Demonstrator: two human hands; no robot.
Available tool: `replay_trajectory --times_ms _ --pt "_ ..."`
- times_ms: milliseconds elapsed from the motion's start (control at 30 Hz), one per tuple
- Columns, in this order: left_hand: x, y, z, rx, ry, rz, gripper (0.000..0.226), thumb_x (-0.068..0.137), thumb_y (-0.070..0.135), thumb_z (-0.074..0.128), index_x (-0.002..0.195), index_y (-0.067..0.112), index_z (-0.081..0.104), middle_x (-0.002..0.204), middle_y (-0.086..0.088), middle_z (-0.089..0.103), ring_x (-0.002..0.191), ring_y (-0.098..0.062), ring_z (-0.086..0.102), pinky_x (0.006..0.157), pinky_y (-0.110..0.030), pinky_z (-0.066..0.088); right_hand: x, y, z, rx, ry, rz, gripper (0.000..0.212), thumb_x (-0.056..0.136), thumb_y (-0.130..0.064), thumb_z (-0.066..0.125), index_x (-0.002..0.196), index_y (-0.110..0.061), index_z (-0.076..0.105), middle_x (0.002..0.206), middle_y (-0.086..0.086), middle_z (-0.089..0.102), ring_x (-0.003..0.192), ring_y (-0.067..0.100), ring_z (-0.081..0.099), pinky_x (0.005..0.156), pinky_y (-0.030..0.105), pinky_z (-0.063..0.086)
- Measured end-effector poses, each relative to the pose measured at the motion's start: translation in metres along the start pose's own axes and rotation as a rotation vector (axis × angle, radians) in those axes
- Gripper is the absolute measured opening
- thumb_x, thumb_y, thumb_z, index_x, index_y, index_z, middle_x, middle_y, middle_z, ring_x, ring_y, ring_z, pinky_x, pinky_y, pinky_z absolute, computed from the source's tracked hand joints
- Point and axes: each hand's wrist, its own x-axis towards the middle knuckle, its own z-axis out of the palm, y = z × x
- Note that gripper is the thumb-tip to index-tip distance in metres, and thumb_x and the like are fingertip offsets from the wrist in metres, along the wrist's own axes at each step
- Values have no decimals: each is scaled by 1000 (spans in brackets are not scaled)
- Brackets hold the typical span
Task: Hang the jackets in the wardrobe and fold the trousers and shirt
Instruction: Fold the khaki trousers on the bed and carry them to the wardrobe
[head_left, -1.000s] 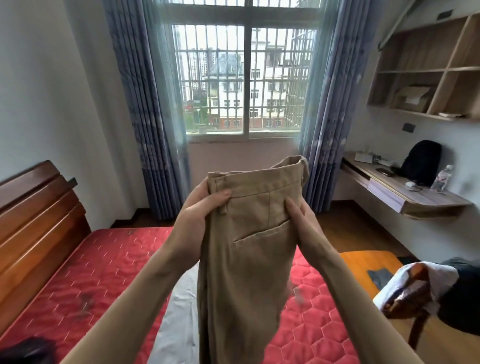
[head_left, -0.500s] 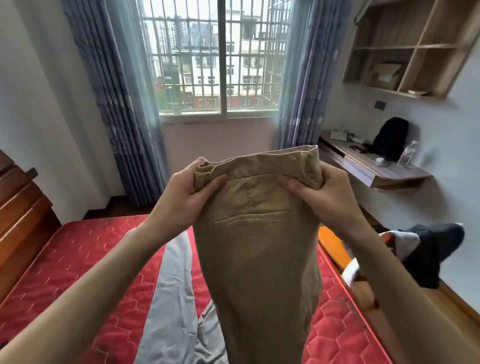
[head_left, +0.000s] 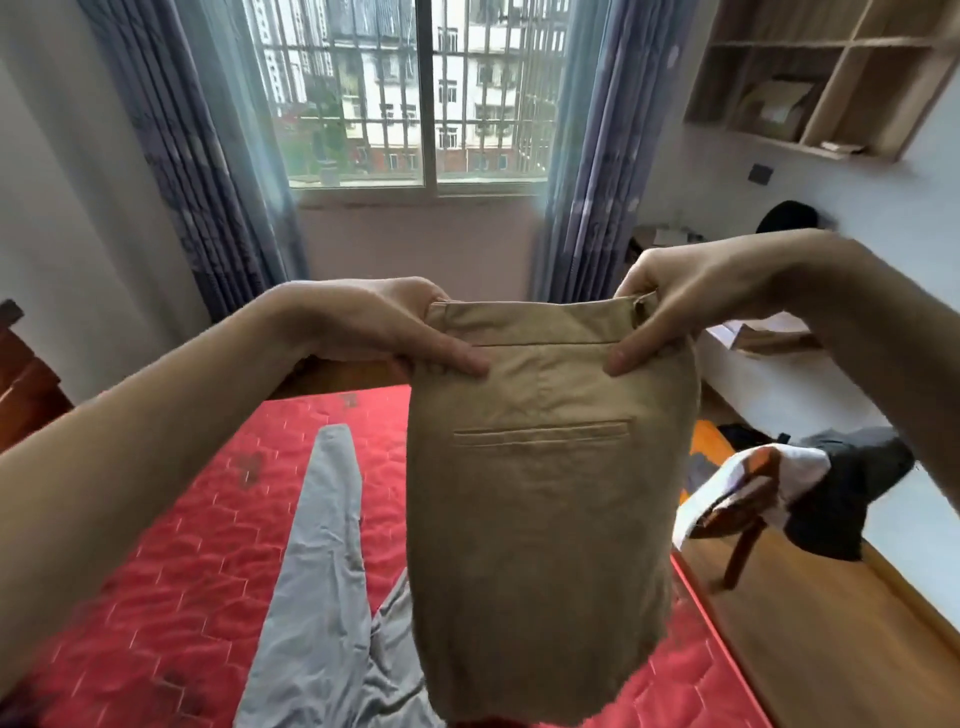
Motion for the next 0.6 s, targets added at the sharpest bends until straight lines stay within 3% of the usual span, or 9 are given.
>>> replay_trajectory --times_ms 100,200,300,400,500,600 --pt "50 -6 -25 395 260 -25 25 88 34 84 83 11 77 81 3 73 76 -16 67 76 -33 55 59 15 -25 -167 208 28 19 78 -31 92 85 -18 81 86 0 80 83 19 78 67 33 62" --pt "105 -13 -38 752 547 -33 43 95 45 71 64 18 58 66 4 58 68 -25 56 63 -34 39 111 39 -50 -346 420 -11 9 84 -27 85 85 -19 80 82 -1 74 85 19 71 70 33 57" --pt "152 -13 -54 988 697 -25 37 103 47 54 83 18 68 89 -4 71 88 -34 66 72 -40 48 142 59 -77 -534 631 15 9 90 -21 72 89 -15 79 88 4 72 93 30 69 78 40 58" --pt "188 -3 -73 1147 833 84 27 107 31 49 110 17 72 109 -4 68 103 -30 66 82 -44 53 156 68 -108 -694 833 22 16 95 -17 61 90 -14 75 94 9 71 93 37 67 75 40 52" --pt "214 23 -90 1185 974 259 23 106 19 51 118 14 70 112 -7 58 105 -29 62 72 -43 50 152 71 -144 -818 1064 26 20 97 -7 53 96 -9 73 95 16 68 90 42 67 70 38 41" --pt "230 56 -97 1251 1092 411 24 106 21 51 112 11 71 104 -9 63 95 -32 66 62 -41 43 132 80 -164 -899 1217 45 21 97 -2 50 104 -6 69 93 24 68 87 46 68 66 40 37"
